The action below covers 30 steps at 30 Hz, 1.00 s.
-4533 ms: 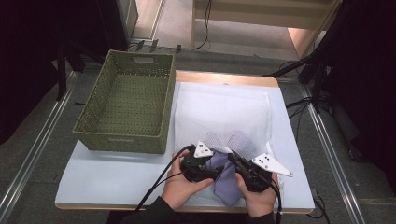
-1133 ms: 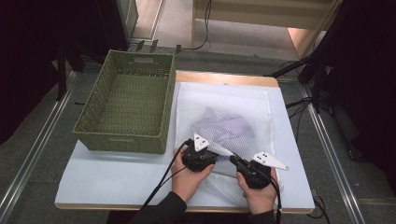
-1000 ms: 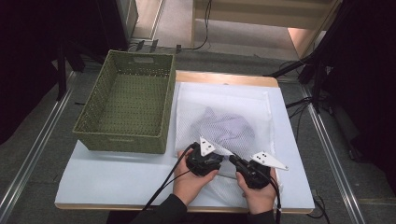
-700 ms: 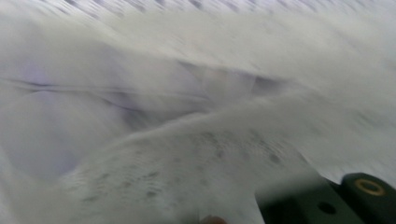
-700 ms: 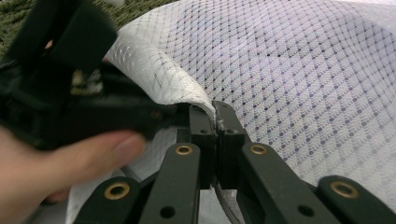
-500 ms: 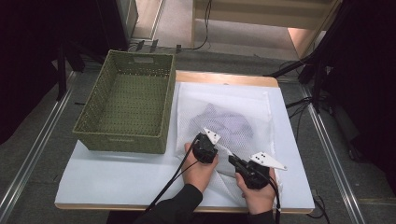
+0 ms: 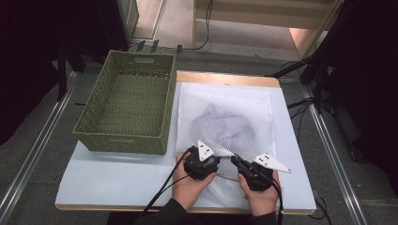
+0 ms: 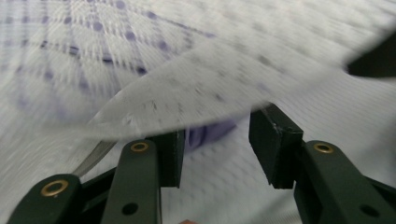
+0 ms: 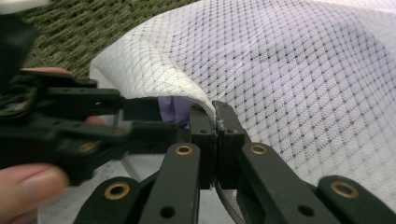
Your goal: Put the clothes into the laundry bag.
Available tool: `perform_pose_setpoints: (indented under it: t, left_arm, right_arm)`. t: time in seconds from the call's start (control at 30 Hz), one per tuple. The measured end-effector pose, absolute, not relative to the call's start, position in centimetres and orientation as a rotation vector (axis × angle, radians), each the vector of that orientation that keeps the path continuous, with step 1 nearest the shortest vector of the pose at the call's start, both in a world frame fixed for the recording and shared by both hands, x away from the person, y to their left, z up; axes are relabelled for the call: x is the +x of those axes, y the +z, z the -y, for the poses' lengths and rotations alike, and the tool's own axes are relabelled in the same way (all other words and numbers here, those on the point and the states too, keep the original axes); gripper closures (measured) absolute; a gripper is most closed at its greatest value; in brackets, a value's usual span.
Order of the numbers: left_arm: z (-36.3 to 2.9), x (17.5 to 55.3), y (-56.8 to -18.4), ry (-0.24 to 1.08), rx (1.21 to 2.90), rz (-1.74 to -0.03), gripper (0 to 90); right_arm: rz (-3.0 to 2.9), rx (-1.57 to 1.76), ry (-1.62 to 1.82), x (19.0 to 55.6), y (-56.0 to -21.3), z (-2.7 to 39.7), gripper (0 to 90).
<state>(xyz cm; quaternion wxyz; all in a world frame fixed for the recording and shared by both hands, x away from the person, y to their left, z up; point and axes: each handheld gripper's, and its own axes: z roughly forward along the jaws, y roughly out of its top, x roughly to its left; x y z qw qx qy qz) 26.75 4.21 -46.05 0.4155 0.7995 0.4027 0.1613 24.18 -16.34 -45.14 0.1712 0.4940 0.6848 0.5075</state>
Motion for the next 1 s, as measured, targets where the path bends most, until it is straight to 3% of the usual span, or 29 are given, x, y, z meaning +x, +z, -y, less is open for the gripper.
perform_pose_setpoints:
  t: [0.23,0.5,0.73,0.83,1.0]
  left_arm:
    - [-8.0,24.2,-45.2,0.418,2.020,-0.965,53.4]
    - [-13.5,22.4,-45.4,0.411,1.993,-1.037,51.6]
    - [-14.4,22.0,-46.5,0.341,1.997,-1.062,48.3]
    - [-14.6,22.7,-46.4,0.283,1.983,-1.080,43.8]
    - [-14.4,24.4,-46.6,0.156,1.988,-1.084,40.0]
  right_arm:
    - [-1.940,1.379,1.444,23.0,-44.7,16.4,88.5]
    - [-1.949,1.386,1.421,21.9,-44.9,16.4,88.4]
    - [-1.966,1.396,1.392,21.5,-45.7,16.4,87.0]
    - [-1.960,1.398,1.393,21.4,-45.8,16.6,78.4]
    - [-1.941,1.428,1.416,21.6,-45.8,17.0,54.9]
